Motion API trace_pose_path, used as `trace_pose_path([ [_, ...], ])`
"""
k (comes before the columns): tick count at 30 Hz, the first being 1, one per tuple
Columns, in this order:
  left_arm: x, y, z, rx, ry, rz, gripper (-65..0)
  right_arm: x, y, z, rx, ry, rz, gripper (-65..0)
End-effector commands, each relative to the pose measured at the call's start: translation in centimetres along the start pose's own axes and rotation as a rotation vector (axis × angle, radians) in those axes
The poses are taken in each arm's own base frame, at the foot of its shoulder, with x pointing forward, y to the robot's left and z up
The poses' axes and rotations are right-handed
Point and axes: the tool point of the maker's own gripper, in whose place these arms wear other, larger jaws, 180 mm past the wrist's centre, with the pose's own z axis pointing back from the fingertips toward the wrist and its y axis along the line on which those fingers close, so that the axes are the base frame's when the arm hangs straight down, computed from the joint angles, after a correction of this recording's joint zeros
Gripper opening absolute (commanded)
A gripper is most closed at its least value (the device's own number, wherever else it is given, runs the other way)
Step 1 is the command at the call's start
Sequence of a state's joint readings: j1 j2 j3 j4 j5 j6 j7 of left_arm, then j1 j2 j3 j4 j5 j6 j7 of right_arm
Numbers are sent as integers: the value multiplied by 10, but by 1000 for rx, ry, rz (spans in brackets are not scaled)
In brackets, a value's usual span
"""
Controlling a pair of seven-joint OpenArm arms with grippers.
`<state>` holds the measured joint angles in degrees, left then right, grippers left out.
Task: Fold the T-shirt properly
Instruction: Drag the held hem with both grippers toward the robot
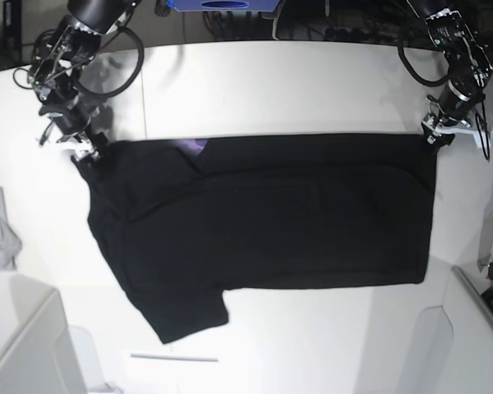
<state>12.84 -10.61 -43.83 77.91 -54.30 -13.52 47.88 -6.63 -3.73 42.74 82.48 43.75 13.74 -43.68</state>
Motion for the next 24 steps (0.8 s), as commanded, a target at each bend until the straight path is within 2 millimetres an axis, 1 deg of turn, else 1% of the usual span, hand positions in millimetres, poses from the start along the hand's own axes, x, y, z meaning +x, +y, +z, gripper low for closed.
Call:
trace_pose_path([
  [1,-10,12,-1,51,50,3,-393,3,-5,1,-19,11,14,-335],
  [2,-11,14,-3,52,55,10,-395,2,-7,0,-21,17,13,-359],
  [3,-11,14,-3,52,56,12,-402,1,-8,0,-21,18,11,-399],
  [4,-11,14,-2,52,55,9,-426,2,-9,-1,-22,12,9,-459],
  [5,-11,14,-2,53,55,8,-471,4,-10,0,-22,-3,9,-531],
  [6,-11,14,-2,52,57,7,-548,5,-10,0,-21,-17,11,-626],
  [7,-11,13,-2,49,57,3,-620,6,-10,0,-20,-25,11,-650],
  [8,-10,13,-2,49,56,2,-650,6,-11,1,-23,-25,11,-650],
  [12,-12,15,-2,53,61,10,-650,6,-11,3,-24,-25,15,-650],
  [15,-11,15,1,56,63,-4,-650,7,-11,4,-23,-27,18,-650],
  [17,-6,11,6,51,89,-32,-650,9,-6,6,-16,-27,32,-650],
  [19,-4,2,11,41,124,-62,-650,11,1,15,-11,-12,70,-650],
  [21,10,-9,19,28,109,-110,-650,16,11,24,-2,-14,107,-650],
  [24,27,-21,33,16,67,-148,-650,21,19,34,1,-18,139,-650],
])
